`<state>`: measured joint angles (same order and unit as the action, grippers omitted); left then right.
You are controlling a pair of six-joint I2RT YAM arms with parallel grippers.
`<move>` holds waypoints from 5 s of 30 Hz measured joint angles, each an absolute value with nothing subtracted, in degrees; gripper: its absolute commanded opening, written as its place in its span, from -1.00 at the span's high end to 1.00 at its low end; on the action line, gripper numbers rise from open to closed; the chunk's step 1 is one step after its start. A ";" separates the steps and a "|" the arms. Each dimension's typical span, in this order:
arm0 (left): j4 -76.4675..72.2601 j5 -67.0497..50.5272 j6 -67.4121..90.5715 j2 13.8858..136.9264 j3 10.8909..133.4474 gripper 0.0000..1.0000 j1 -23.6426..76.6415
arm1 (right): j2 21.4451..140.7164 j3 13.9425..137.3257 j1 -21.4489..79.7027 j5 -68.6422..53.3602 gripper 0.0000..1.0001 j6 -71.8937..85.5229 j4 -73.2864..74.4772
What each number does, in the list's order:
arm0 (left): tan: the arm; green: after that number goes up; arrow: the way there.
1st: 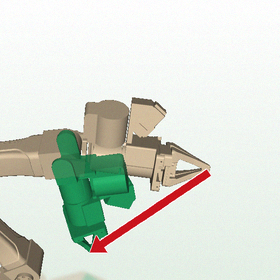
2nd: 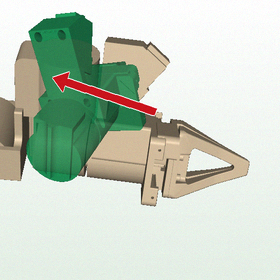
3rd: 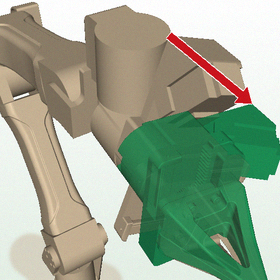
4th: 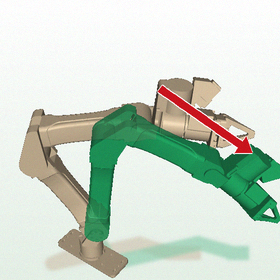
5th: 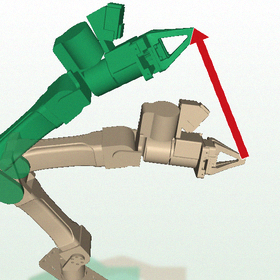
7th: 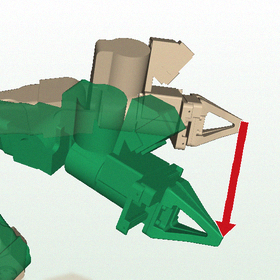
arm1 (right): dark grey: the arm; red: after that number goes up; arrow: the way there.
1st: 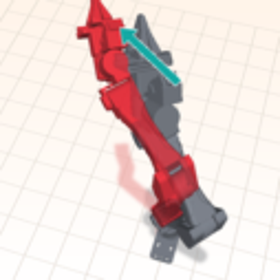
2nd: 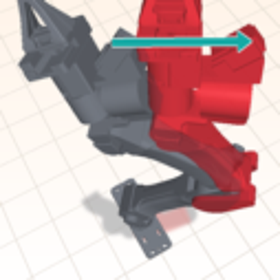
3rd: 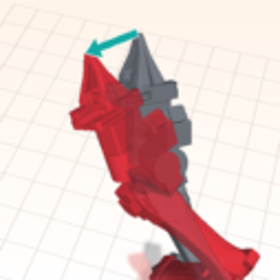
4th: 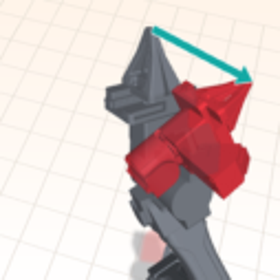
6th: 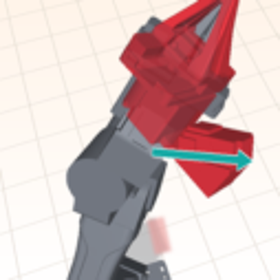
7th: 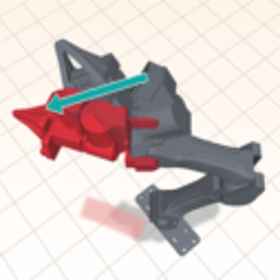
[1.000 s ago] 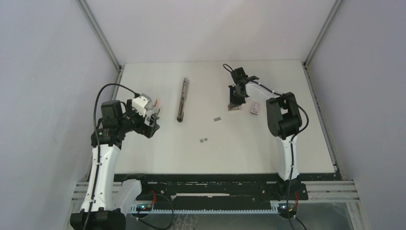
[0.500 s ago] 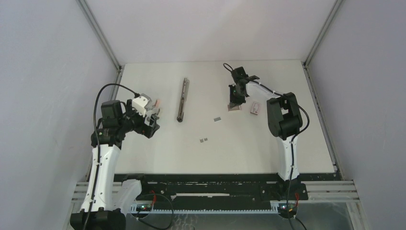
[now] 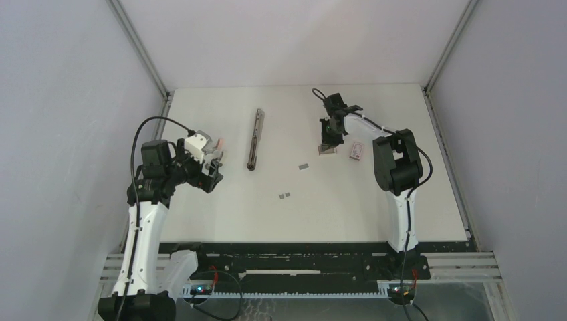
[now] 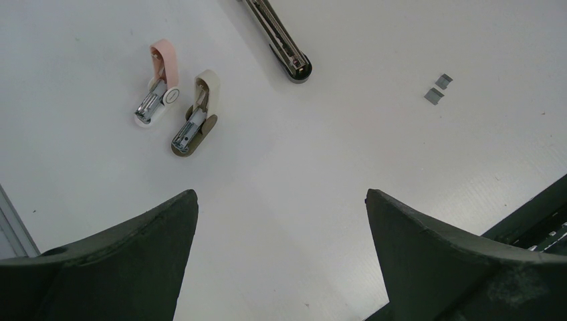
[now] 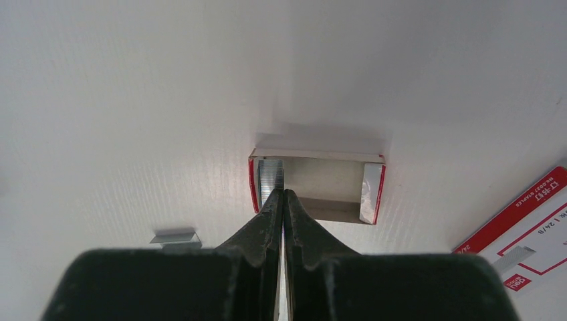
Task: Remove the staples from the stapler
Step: Place the staple in the staple box, then pick up the staple from the center of the board.
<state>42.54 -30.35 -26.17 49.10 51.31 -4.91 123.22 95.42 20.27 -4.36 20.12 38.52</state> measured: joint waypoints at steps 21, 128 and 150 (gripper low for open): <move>42.54 -30.35 -26.17 49.10 51.31 -0.99 -4.91 | 123.22 95.42 19.97 -4.58 1.00 19.84 39.68; 42.57 -30.41 -26.17 48.95 51.31 -0.99 -4.91 | 121.08 101.08 28.12 -19.42 -0.06 -17.04 46.19; 42.57 -30.44 -26.17 48.97 51.31 -0.99 -4.91 | 132.00 108.95 27.05 -31.24 -0.09 -17.65 56.77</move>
<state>42.57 -30.44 -26.17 48.97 51.31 -4.91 132.00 108.95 27.05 -31.24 -17.65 56.77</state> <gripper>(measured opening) 0.996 0.539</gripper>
